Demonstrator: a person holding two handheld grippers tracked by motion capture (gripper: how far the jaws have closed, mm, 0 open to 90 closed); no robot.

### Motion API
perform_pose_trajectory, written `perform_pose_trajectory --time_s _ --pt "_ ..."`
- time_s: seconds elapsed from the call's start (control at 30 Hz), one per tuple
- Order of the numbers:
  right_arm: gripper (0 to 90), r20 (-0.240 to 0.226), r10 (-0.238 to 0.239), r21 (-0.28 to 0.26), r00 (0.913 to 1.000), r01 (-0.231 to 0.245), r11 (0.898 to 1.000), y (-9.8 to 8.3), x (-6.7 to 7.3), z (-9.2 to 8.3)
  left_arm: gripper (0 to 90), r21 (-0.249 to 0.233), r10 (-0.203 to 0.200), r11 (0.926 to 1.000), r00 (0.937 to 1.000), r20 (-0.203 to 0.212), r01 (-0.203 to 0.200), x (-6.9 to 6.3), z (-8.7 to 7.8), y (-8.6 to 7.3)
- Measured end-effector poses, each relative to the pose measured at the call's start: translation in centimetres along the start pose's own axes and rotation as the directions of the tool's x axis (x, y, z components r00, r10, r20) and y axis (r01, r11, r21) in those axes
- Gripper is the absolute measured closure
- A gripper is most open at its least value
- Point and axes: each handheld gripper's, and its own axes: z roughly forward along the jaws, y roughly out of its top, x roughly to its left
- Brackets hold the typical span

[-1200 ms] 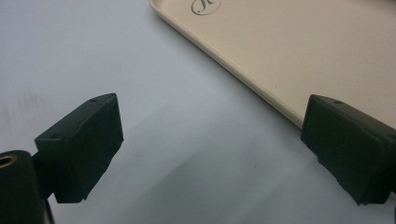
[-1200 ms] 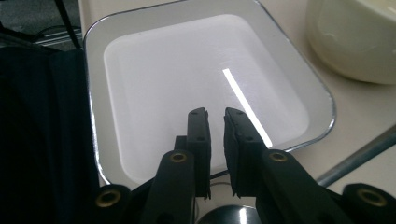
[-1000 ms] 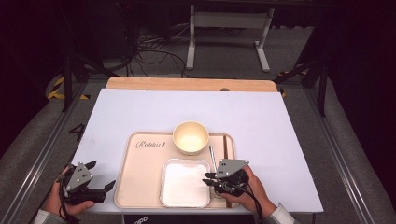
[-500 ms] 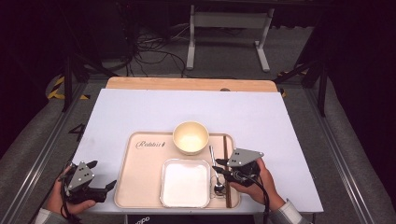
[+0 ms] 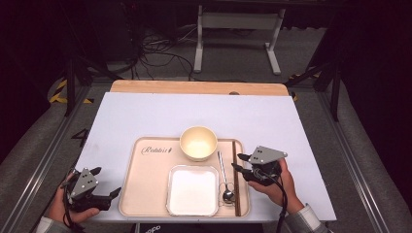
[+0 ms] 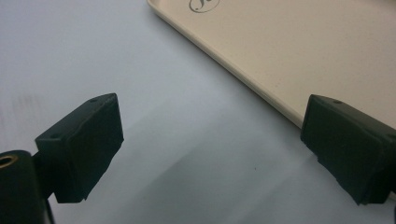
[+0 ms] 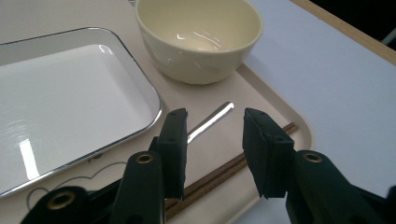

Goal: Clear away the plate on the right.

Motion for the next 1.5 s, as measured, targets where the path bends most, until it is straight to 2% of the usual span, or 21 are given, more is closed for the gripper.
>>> perform_pose_trajectory --time_s 0.37,0.43,0.53,0.73,0.77,1.0,1.17,1.43,1.5 --pt "46.6 0.067 0.018 -0.03 0.9976 -0.016 0.999 -0.9 -1.9 -1.1 6.6 -0.001 -0.009 1.0 1.0 0.003 0.009 0.0 0.0 -0.2" --pt "45.9 0.073 0.013 -0.028 0.9973 -0.011 1.0 -1.1 -2.0 -1.2 6.6 0.001 -0.011 0.9999 0.9999 0.003 0.011 0.0 0.0 -0.2" --pt "41.5 0.109 -0.017 -0.003 0.9939 0.017 1.0 -1.6 -2.3 -1.4 6.6 -0.002 -0.011 0.9999 0.9999 0.001 0.011 0.2 -0.2 -0.2" --pt "34.3 0.132 0.002 -0.009 0.9913 -0.001 1.0 -2.6 -2.8 -2.0 6.6 -0.004 -0.012 0.9999 0.9999 0.004 0.012 0.2 0.0 0.0" --pt "31.9 0.153 0.017 -0.012 0.9881 -0.016 1.0 -3.0 -3.1 -2.2 6.6 -0.004 -0.008 1.0 0.9999 0.008 0.008 0.3 0.2 0.1" --pt "24.8 0.195 0.056 -0.015 0.9792 -0.054 0.998 -4.7 -3.7 -3.1 6.6 -0.013 -0.008 0.9999 0.9998 0.02 0.008 0.4 0.6 0.5" --pt "21.6 0.234 0.047 0.002 0.9712 -0.048 0.999 -6.2 -3.7 -3.7 6.6 -0.016 0.001 0.9999 0.9997 0.026 -0.001 0.4 0.9 0.8" --pt "19.2 0.223 0.097 -0.024 0.97 -0.094 0.995 -8.3 -3.4 -4.2 6.5 -0.023 0.002 0.9997 0.9992 0.04 -0.001 0.4 1.2 1.0" --pt "19.2 0.23 0.108 -0.027 0.9672 -0.105 0.994 -9.1 -3.5 -4.3 6.5 -0.023 0.001 0.9997 0.9991 0.043 0.0 0.4 1.2 1.0"
